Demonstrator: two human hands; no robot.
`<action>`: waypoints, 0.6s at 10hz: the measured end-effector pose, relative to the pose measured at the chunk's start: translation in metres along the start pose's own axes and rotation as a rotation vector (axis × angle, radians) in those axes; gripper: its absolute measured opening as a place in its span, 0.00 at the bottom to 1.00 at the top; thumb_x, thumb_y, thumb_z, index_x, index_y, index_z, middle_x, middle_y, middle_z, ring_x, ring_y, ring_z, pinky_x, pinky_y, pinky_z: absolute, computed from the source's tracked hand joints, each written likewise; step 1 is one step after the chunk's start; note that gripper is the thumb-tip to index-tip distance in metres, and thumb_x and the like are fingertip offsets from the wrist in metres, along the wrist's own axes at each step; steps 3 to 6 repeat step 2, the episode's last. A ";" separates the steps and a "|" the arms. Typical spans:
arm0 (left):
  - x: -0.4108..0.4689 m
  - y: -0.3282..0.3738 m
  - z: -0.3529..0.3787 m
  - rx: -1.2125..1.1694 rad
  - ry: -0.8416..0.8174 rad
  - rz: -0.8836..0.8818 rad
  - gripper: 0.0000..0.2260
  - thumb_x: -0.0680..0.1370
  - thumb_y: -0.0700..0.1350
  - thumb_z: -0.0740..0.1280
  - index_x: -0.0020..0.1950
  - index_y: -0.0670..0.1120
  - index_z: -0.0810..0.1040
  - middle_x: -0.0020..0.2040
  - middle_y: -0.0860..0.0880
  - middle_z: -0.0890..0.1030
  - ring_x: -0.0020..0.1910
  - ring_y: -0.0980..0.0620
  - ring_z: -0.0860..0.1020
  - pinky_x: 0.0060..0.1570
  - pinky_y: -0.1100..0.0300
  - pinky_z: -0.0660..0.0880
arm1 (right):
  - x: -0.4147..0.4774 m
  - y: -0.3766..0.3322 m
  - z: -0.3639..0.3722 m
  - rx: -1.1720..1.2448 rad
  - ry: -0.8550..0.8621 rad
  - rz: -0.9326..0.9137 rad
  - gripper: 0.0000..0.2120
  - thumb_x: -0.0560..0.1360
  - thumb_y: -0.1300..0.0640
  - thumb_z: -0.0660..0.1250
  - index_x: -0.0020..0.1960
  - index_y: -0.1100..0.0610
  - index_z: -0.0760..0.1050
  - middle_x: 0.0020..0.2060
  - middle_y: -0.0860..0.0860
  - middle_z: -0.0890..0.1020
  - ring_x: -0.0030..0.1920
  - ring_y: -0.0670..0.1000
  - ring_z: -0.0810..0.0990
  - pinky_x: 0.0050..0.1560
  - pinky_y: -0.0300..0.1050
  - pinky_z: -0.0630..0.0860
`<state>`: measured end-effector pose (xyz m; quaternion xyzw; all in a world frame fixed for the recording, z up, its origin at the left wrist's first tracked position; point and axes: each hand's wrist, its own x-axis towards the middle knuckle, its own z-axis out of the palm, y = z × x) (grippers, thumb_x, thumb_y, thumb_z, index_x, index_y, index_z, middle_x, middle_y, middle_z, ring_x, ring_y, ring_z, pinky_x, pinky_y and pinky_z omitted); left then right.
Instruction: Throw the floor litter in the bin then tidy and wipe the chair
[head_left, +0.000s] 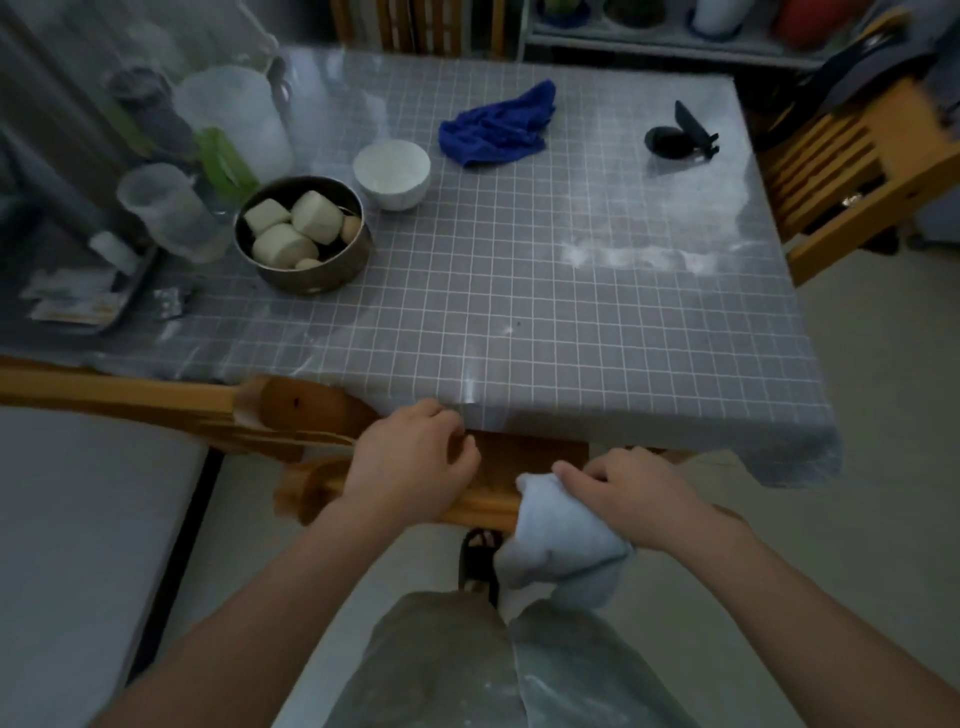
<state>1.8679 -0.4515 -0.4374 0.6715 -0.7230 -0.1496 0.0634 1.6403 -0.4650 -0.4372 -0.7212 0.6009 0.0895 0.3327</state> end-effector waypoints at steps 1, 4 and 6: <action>-0.006 0.003 -0.003 0.101 0.119 0.001 0.14 0.77 0.55 0.58 0.46 0.50 0.80 0.41 0.53 0.78 0.38 0.53 0.74 0.34 0.58 0.67 | -0.007 -0.002 -0.002 -0.087 0.110 -0.015 0.28 0.76 0.33 0.49 0.31 0.50 0.74 0.28 0.49 0.78 0.32 0.49 0.77 0.32 0.44 0.68; -0.020 0.011 -0.010 0.194 0.163 0.003 0.14 0.79 0.55 0.57 0.51 0.50 0.79 0.45 0.51 0.80 0.40 0.53 0.75 0.38 0.59 0.66 | -0.022 -0.002 -0.008 -0.225 0.310 -0.119 0.27 0.78 0.35 0.48 0.47 0.53 0.78 0.42 0.51 0.80 0.44 0.53 0.79 0.43 0.48 0.73; -0.020 0.011 -0.010 0.194 0.163 0.003 0.14 0.79 0.55 0.57 0.51 0.50 0.79 0.45 0.51 0.80 0.40 0.53 0.75 0.38 0.59 0.66 | -0.022 -0.002 -0.008 -0.225 0.310 -0.119 0.27 0.78 0.35 0.48 0.47 0.53 0.78 0.42 0.51 0.80 0.44 0.53 0.79 0.43 0.48 0.73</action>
